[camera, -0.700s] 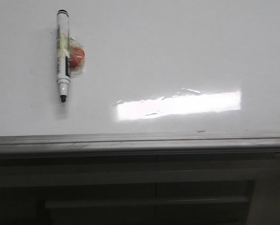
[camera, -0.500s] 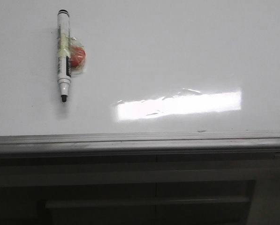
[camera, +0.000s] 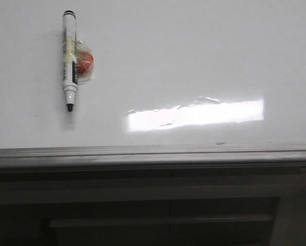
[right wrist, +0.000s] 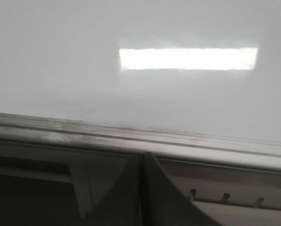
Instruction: Write number 0 on whiteboard
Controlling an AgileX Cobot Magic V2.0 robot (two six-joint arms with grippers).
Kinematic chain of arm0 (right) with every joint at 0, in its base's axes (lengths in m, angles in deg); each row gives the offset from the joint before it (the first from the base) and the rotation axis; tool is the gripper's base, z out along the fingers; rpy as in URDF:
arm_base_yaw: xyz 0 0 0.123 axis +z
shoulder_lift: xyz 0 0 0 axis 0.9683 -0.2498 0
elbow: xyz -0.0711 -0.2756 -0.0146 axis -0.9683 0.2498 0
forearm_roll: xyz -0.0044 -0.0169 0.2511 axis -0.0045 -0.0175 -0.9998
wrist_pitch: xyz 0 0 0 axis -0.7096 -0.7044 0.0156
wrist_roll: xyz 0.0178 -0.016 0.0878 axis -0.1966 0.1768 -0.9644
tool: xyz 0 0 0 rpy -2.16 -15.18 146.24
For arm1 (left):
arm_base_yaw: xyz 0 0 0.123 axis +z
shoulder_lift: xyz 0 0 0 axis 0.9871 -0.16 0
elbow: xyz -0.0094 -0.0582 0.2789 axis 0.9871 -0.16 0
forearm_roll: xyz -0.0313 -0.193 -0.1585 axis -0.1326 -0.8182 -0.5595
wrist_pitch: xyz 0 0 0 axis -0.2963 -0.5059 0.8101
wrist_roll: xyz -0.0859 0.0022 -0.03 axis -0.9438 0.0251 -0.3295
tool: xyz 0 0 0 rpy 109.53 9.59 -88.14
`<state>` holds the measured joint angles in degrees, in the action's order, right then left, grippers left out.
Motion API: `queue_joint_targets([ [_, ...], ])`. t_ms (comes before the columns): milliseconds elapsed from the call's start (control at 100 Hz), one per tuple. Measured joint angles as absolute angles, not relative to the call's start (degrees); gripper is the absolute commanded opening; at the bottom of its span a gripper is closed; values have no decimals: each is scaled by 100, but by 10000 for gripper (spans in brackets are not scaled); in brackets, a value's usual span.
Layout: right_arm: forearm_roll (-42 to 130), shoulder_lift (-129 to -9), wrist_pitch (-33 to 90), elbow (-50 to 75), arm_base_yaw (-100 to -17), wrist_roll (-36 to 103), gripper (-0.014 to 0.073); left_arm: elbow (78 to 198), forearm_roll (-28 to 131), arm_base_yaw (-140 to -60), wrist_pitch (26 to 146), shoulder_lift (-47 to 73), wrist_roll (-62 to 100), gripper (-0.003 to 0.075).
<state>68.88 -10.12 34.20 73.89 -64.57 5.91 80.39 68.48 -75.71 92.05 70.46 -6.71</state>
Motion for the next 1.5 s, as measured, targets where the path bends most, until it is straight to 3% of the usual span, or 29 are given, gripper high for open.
queue_joint_targets([
  [620, 6888, -1012, 3384, 7389, -6457, 591, -69, 8039, 6848, -7571, 9205, 7046, -671, -20],
  [1060, 6461, -1012, 1926, 7389, -6457, 591, -69, 8039, 6705, -7571, 9180, 7046, -671, -20],
  [1500, 6245, -1012, 1068, 7389, -6457, 513, -69, 8039, 2333, -7571, 8300, 7046, -671, -20],
])
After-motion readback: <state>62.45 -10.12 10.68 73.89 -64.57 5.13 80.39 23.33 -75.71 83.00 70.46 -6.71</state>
